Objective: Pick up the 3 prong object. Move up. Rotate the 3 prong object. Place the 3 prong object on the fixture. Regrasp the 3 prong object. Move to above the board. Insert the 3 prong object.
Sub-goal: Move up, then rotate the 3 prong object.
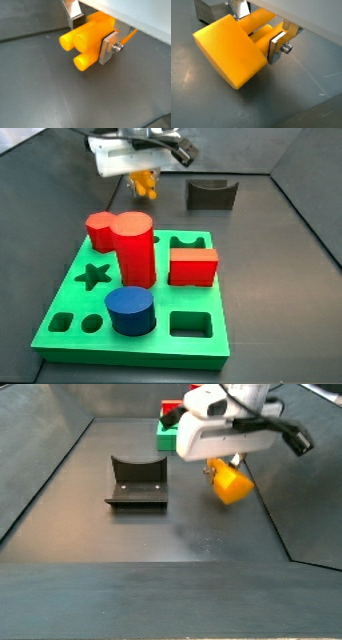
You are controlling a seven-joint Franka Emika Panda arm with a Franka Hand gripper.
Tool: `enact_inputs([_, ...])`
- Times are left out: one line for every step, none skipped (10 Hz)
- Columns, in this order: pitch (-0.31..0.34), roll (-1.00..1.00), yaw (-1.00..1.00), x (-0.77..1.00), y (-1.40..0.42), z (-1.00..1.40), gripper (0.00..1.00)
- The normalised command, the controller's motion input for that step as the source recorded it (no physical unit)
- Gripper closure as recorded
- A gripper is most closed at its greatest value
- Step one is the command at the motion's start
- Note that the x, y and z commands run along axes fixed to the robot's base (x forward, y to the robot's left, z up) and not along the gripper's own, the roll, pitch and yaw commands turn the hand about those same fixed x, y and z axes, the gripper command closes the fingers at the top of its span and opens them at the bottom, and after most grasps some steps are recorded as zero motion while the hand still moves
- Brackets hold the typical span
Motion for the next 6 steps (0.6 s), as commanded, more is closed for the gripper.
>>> enact_inputs([0.061,0.04,0.01,-0.02,0.02,0.39,1.0])
enact_inputs([0.058,0.05,0.0,-0.02,0.02,0.3,1.0])
enact_inputs([0.0,0.0,0.0,0.38,0.89,0.83,1.0])
enact_inputs([0.015,0.0,-0.01,0.36,0.87,0.76,1.0])
enact_inputs([0.088,-0.02,-0.02,0.23,0.64,0.55,1.0])
enact_inputs([0.09,-0.03,-0.02,0.14,0.43,0.39,1.0])
